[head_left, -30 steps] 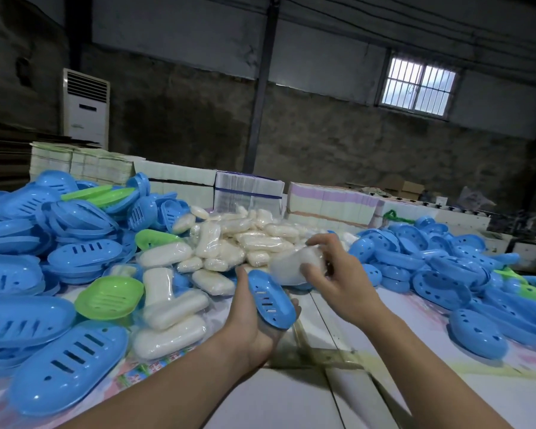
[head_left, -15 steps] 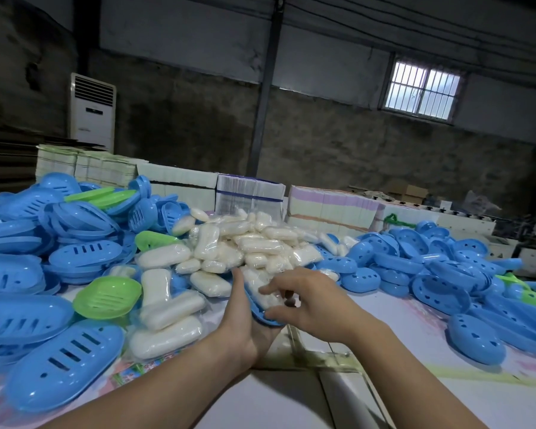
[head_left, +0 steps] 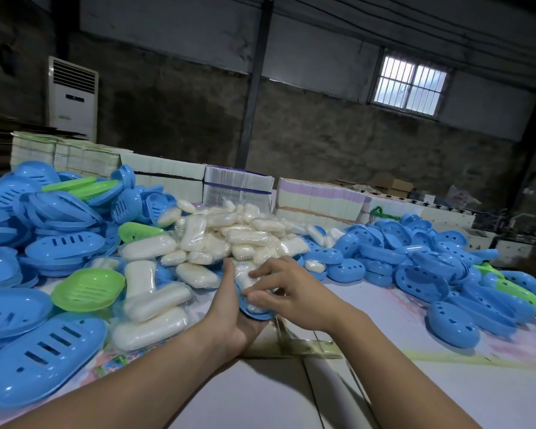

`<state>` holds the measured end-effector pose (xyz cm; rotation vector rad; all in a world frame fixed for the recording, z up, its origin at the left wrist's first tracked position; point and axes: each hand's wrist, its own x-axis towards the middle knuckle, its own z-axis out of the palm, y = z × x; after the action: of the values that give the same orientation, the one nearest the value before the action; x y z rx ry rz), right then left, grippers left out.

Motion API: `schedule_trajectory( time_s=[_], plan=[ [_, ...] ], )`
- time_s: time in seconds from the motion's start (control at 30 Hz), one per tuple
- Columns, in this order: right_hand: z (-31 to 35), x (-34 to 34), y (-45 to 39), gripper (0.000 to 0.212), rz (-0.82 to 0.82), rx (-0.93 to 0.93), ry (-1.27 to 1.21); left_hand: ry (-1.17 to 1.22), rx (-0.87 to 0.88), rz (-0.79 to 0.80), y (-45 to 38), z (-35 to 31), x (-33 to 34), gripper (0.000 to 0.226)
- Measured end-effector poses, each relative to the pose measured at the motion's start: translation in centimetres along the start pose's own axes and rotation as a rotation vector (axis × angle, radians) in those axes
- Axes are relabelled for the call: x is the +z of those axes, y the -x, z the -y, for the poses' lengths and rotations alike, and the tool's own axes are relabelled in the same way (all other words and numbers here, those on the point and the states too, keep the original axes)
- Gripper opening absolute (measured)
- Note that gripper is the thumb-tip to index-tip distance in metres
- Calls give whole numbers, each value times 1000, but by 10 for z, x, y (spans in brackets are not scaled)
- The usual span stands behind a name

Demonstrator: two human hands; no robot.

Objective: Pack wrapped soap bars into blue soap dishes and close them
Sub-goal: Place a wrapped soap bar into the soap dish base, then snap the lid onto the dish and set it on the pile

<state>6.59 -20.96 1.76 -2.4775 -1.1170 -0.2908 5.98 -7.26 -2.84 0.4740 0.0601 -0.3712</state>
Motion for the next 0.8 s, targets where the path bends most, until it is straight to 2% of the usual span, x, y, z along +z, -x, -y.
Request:
schedule_trajectory(
  time_s=[0.07, 0.13, 0.2, 0.27, 0.33, 0.47, 0.57, 0.67, 0.8],
  plan=[
    [-1, 4, 1, 20, -43, -8, -45, 2, 16, 4, -1, 2, 0, 82],
    [-2, 5, 2, 16, -165, 27, -265, -43, 47, 22, 1, 4, 2, 75],
    [-7, 3, 2, 18, -292, 89, -493, -94, 96, 25, 4, 5, 6, 60],
    [-21, 0, 3, 15, -442, 203, -570, -131, 143, -19, 6, 8, 9, 43],
    [-43, -1, 8, 16, -538, 368, -396, -157, 156, -65, 7, 10, 11, 27],
    [-81, -10, 22, 37, -466, 745, 138, -200, 156, -64, 8, 11, 9, 25],
    [-103, -26, 37, 42, -439, 981, 383, -248, 171, -56, 9, 12, 9, 27],
    [-120, -35, 49, 39, -368, 1094, 498, -300, 175, -44, 11, 13, 10, 32],
    [-142, -41, 57, 42, -318, 1121, 586, -314, 184, -45, 17, 16, 15, 38]
  ],
)
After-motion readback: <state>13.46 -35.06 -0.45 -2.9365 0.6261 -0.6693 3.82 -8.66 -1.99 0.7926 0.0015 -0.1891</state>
